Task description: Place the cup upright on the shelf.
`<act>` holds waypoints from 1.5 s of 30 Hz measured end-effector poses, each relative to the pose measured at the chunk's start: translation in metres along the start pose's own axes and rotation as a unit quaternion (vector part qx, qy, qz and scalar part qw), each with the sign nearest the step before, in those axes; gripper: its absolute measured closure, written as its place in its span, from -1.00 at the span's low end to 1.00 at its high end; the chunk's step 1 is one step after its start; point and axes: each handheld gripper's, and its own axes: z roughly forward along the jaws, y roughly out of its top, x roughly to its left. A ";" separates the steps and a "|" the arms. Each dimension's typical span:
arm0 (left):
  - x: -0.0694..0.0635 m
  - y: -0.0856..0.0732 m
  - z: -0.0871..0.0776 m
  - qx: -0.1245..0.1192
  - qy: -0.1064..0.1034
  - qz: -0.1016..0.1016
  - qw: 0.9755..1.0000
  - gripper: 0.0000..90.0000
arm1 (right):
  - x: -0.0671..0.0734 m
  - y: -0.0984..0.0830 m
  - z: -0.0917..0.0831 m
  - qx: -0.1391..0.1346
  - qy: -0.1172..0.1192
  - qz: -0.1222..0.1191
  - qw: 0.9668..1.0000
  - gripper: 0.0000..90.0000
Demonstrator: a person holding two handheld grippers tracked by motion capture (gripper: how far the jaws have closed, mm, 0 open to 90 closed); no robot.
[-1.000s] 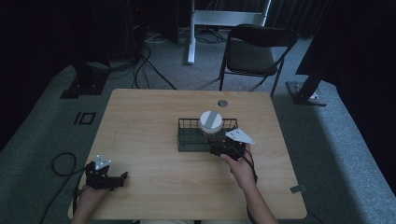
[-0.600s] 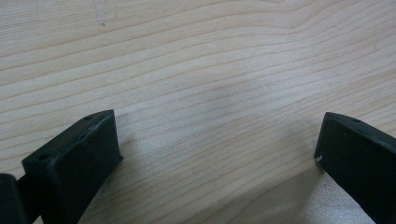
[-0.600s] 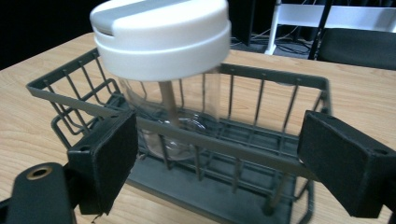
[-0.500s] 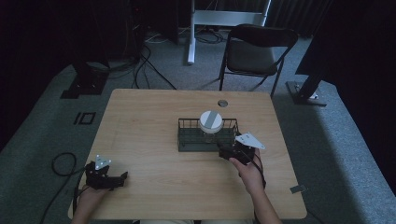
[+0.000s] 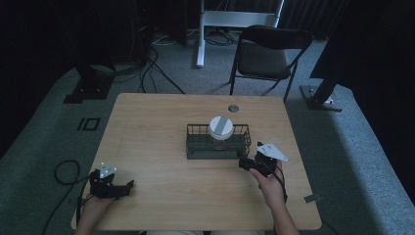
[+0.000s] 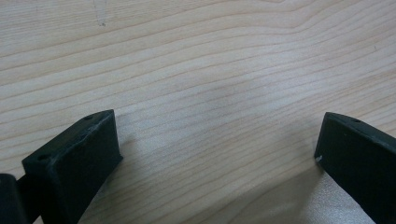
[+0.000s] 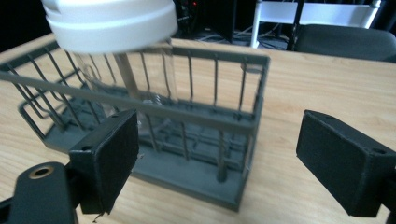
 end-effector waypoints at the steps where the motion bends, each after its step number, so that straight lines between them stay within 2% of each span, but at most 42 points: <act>1: 0.000 0.000 0.000 0.000 0.000 0.000 1.000 -1.00 | -0.001 -0.002 0.000 0.003 -0.001 0.001 1.000 -0.72; 7: 0.000 0.000 0.000 0.000 0.000 -0.001 1.000 -1.00 | -0.011 -0.013 -0.002 0.024 -0.015 0.014 1.000 -0.72; 10: 0.000 0.000 0.000 0.000 0.000 0.000 1.000 -1.00 | -0.015 -0.018 -0.001 0.039 -0.021 0.005 0.999 -0.72; 17: 0.000 0.000 0.000 0.000 0.000 0.000 1.000 -1.00 | -0.028 -0.028 -0.002 0.056 -0.034 0.015 0.998 -0.72; 29: 0.000 0.000 0.000 0.000 0.000 0.000 1.000 -1.00 | -0.052 -0.042 -0.002 0.095 -0.056 0.033 0.993 -0.72; 32: 0.000 0.000 0.000 0.000 0.000 0.000 1.000 -1.00 | -0.055 -0.044 -0.002 0.100 -0.049 0.041 0.993 -0.73; 36: 0.000 0.000 0.000 0.000 0.000 0.000 1.000 -1.00 | -0.057 -0.047 -0.001 0.112 -0.050 0.039 0.992 -0.72; 45: 0.000 0.000 0.000 0.000 0.000 0.000 1.000 -1.00 | -0.063 -0.051 -0.001 0.135 -0.063 0.031 0.988 -0.72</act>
